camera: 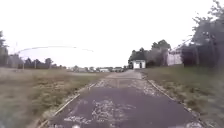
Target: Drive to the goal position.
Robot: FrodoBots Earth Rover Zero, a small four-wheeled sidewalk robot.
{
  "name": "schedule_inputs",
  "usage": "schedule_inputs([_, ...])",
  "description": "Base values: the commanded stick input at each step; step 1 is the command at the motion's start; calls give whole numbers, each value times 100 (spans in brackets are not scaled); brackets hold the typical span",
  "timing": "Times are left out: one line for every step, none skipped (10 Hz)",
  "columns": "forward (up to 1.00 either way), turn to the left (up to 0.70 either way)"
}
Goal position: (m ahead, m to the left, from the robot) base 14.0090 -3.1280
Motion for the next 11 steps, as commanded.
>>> schedule_inputs([100,0])
schedule_inputs([100,0])
schedule_inputs([100,0])
schedule_inputs([100,0])
schedule_inputs([100,0])
schedule_inputs([100,0])
schedule_inputs([100,0])
schedule_inputs([100,0])
schedule_inputs([100,0])
schedule_inputs([100,0])
schedule_inputs([100,0])
